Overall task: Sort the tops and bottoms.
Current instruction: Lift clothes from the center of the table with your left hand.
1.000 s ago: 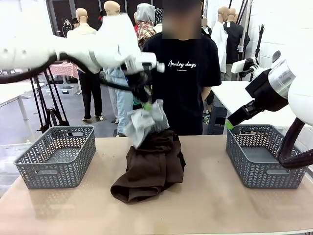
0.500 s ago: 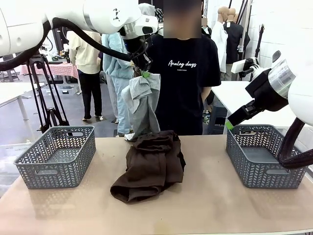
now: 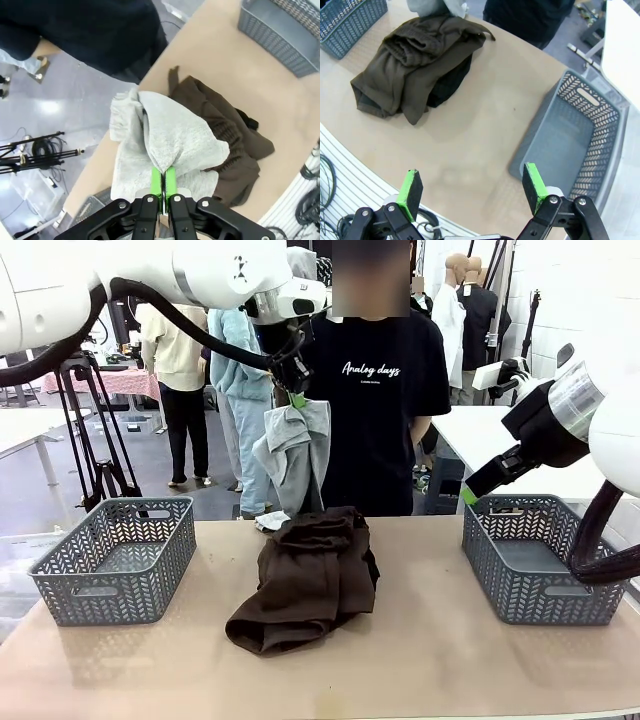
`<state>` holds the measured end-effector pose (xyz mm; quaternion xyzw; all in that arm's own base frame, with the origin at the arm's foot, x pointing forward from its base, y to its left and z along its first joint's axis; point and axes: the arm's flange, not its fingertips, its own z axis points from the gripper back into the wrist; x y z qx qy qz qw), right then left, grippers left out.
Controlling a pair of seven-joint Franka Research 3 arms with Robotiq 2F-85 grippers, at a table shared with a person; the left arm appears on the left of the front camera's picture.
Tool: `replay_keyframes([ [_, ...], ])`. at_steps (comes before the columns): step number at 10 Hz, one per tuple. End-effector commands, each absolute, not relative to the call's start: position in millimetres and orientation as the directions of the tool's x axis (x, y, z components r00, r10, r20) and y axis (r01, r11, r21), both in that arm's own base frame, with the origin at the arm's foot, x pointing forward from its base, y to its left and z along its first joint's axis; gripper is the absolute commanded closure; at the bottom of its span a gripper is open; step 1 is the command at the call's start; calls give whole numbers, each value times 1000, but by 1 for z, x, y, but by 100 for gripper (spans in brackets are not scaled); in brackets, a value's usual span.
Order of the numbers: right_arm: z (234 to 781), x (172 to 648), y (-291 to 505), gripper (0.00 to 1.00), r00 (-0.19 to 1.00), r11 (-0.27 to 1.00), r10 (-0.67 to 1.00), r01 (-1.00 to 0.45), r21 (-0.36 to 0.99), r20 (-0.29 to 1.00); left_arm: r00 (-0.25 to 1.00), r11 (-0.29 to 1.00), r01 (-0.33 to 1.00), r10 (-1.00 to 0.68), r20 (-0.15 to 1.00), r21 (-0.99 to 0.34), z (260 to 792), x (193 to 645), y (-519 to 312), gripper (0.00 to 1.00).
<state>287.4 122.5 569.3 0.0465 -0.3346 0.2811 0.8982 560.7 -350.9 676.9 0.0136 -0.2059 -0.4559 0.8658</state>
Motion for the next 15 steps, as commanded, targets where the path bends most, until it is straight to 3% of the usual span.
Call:
replay_keyframes([
  [1,568,291,122,0,614,836,476,-537,-108,630,463,518,836,-842,275,178,730,559,-355,100],
  [5,568,291,122,0,614,836,476,-537,-108,630,390,456,857,-878,277,239,795,526,-364,100],
  [8,568,291,122,0,614,836,476,-537,-108,630,329,409,893,-879,345,189,799,513,-364,100],
  [9,568,291,122,0,614,836,476,-537,-108,630,372,447,866,-875,311,222,782,497,-354,100],
  [15,568,291,122,0,614,836,476,-537,-108,630,372,447,866,-875,311,222,782,497,-354,100],
])
